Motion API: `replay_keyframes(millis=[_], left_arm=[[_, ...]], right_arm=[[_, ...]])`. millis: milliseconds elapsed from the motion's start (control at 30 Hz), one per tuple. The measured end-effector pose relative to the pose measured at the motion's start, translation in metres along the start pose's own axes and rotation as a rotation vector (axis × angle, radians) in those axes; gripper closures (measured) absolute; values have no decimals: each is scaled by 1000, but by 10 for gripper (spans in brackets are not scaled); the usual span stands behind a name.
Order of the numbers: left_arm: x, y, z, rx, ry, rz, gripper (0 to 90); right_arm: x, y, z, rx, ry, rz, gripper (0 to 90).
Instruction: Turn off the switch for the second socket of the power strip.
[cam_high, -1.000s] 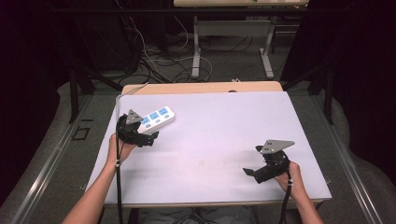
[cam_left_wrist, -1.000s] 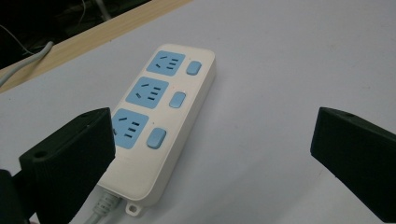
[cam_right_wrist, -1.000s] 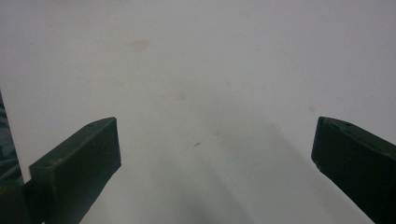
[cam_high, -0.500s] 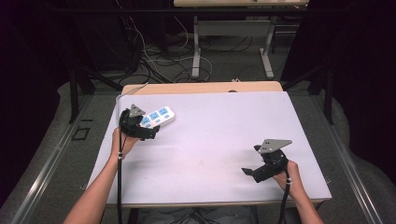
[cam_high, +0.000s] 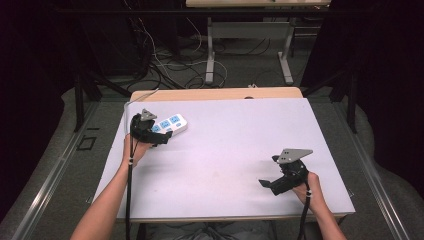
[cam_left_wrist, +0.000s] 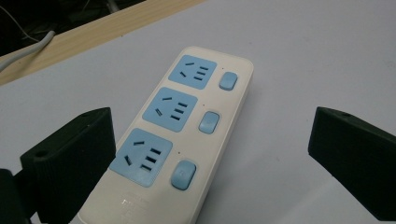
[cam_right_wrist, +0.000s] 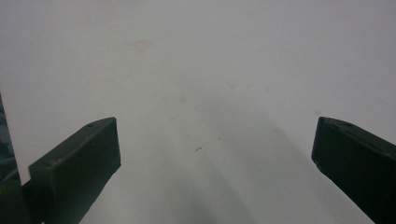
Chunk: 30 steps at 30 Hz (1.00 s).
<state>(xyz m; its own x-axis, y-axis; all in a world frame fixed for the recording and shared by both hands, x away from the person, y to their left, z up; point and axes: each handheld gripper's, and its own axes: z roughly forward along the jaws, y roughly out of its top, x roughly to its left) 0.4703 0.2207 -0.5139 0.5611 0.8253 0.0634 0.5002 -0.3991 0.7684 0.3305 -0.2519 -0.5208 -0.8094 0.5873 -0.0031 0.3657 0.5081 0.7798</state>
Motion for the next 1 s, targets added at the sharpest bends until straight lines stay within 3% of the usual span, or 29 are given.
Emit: replay_keyframes(millis=[433,567,667,800,900,1000], left_arm=[[0,2,13,14,-3,10,15],[1,3,16,25,35,-10,56],[4,4,17,16,50,-31,112],[5,4,20,16,40,-33,191],[4,3,22,4,48,-33,291],[7,4,20,-2,23,-42,414]], right_arm=[[-1,0,0,4,3,-2,0],[-1,0,2,-1,3,-4,0],[-1,0,3,6,9,4,0],[-1,0,3,-7,6,-5,0],[-1,0,2,6,5,-1,0],[-1,0,3,2,4,0,0]])
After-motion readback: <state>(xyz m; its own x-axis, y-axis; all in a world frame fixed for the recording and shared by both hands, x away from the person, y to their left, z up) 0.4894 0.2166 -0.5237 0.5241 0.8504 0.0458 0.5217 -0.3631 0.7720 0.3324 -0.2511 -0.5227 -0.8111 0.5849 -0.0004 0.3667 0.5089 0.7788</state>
